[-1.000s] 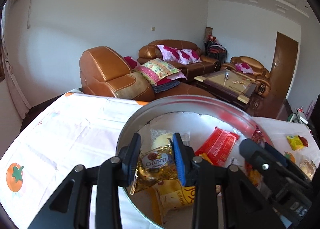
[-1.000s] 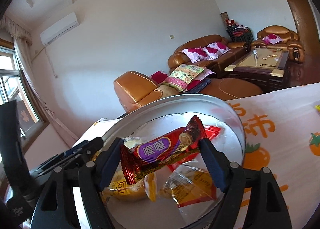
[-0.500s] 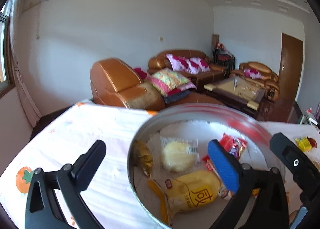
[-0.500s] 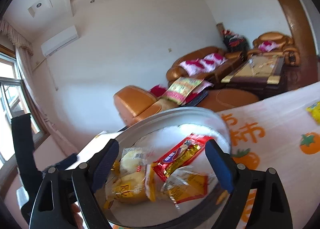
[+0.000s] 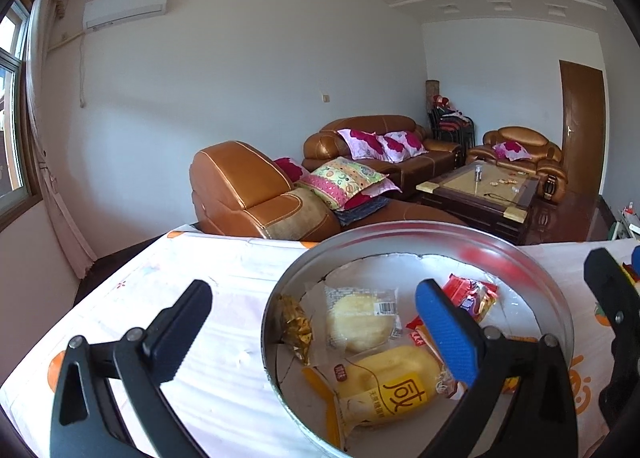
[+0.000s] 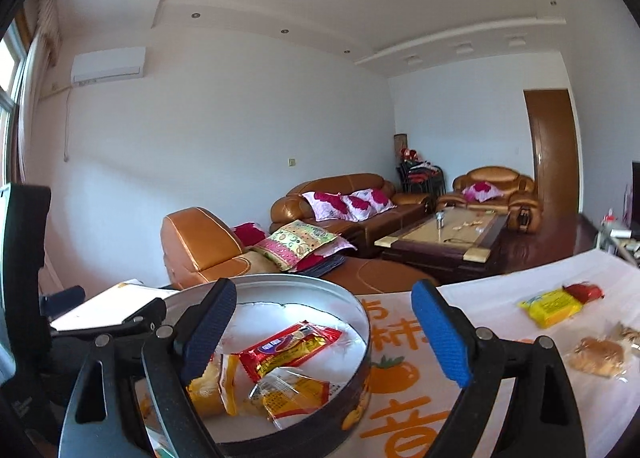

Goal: Organize snacks
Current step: 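Withdraw both tools from the tin back toward the snack pile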

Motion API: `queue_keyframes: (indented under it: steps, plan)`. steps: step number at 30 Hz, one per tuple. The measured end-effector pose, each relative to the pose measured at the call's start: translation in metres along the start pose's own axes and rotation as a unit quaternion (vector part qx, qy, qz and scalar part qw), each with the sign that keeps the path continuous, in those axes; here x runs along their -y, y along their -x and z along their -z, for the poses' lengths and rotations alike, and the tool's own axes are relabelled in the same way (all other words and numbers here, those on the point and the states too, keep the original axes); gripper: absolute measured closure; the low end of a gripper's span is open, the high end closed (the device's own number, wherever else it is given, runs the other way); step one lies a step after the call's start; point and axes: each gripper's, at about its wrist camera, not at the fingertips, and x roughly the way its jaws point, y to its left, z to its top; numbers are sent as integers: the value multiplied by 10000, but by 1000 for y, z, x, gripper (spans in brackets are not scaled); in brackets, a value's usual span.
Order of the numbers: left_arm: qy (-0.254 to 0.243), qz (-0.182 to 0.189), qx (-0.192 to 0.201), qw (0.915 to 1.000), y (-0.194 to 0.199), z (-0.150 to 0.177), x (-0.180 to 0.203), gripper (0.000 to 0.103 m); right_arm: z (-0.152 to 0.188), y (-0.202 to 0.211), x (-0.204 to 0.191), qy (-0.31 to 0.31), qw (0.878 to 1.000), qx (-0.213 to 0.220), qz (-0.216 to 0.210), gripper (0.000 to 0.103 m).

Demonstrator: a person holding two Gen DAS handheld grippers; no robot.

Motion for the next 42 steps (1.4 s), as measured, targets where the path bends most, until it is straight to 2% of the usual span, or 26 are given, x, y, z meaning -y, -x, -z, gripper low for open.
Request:
queue_keyframes:
  steps: [5,14,17,20,29,42]
  plan:
    - [1,-77,82,9999,2,2,1,0,1,8,3,46,9998,141,129,12]
    - [161,34,172,9997,5,7,-2,0,-1,16,15,-75,9987,235,436,12]
    - [341,94,109,9993,3,9,-5,0,-2,20,20,-138,9981,286,533,5]
    - [408,51,90,9991,2,11,-7,0,-1,24,23,-161,9975,341,596,4]
    - [521,-17,70,9986,3,16,-10,0,0,34,28,-179,9974,304,623,2]
    - [356,18,19,9994,9,27,0,0,1,49,31,-206,9969,372,661,2]
